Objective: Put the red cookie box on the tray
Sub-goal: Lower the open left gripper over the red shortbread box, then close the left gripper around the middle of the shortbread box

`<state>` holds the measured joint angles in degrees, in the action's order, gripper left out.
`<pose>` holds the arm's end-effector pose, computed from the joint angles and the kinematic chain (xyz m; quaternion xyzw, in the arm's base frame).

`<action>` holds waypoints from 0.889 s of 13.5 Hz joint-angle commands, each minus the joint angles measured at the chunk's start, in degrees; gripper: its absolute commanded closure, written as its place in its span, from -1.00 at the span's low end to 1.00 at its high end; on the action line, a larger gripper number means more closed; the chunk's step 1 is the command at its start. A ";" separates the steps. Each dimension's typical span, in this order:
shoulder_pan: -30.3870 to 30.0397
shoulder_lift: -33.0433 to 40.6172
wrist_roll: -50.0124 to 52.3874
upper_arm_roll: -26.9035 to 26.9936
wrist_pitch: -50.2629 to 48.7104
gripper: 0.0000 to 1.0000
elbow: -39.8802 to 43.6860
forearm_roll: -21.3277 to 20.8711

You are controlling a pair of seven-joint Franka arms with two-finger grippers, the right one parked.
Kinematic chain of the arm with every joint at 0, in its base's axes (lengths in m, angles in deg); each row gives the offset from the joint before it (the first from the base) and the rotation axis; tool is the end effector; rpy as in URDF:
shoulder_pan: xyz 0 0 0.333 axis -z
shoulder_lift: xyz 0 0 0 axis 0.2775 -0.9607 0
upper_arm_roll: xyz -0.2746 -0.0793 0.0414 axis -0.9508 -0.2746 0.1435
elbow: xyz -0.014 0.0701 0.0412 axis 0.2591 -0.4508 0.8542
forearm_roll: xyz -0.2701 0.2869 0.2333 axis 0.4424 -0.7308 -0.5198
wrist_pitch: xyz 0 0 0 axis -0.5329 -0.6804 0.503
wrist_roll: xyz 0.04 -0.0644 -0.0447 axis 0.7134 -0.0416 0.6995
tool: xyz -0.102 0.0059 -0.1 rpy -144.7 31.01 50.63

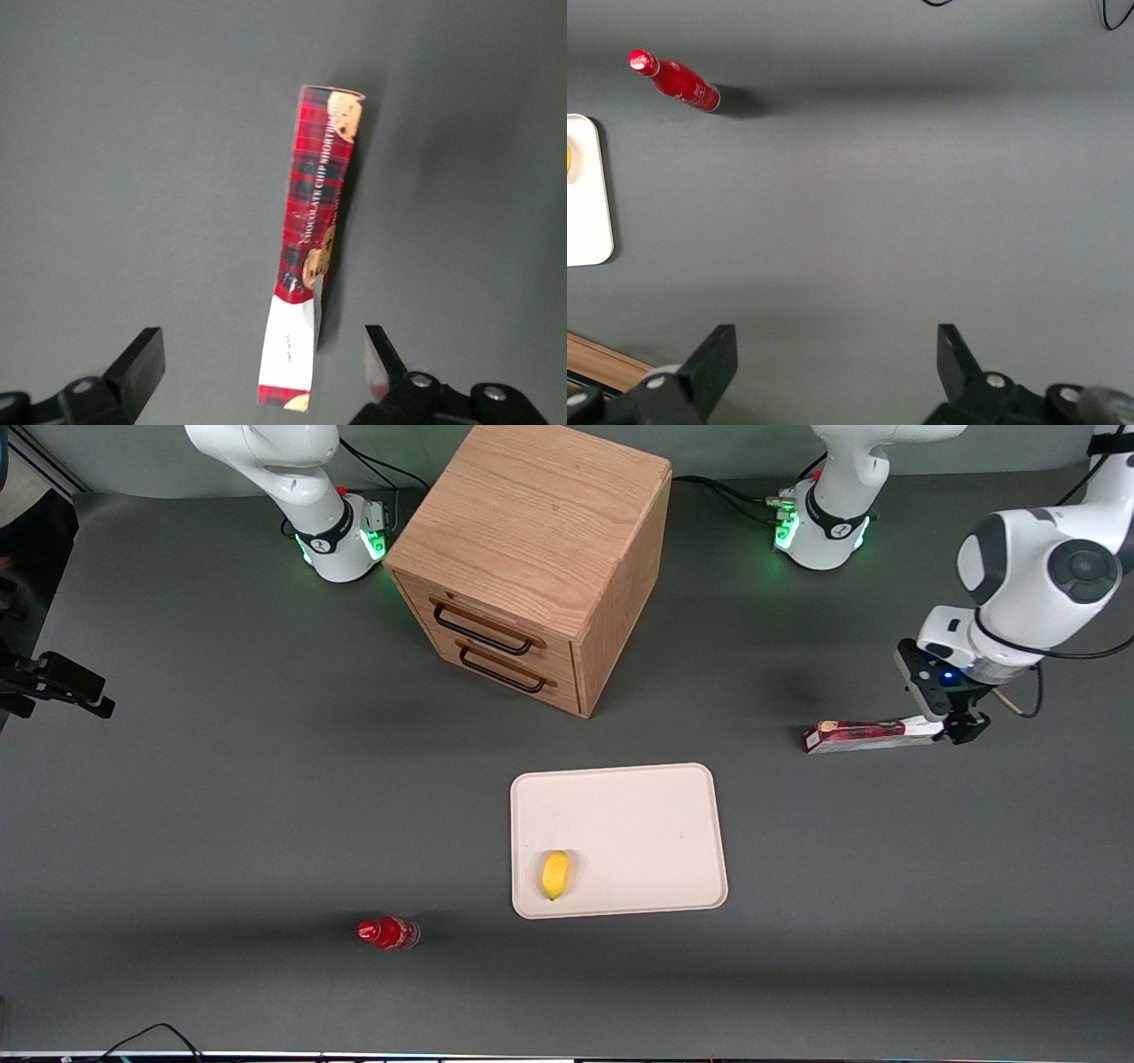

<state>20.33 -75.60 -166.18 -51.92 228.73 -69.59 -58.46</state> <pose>0.5172 0.0323 0.2223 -0.7770 0.6284 -0.0074 0.0369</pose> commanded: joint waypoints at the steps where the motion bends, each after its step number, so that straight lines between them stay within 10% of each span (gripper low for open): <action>1: 0.44 -3.06 -3.38 0.33 5.26 -1.00 -0.80 -0.59; 12: 0.18 -13.71 -4.97 0.24 14.60 -1.00 -1.41 -0.24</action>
<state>20.33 -88.90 -170.11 -51.92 242.76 -70.62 -58.58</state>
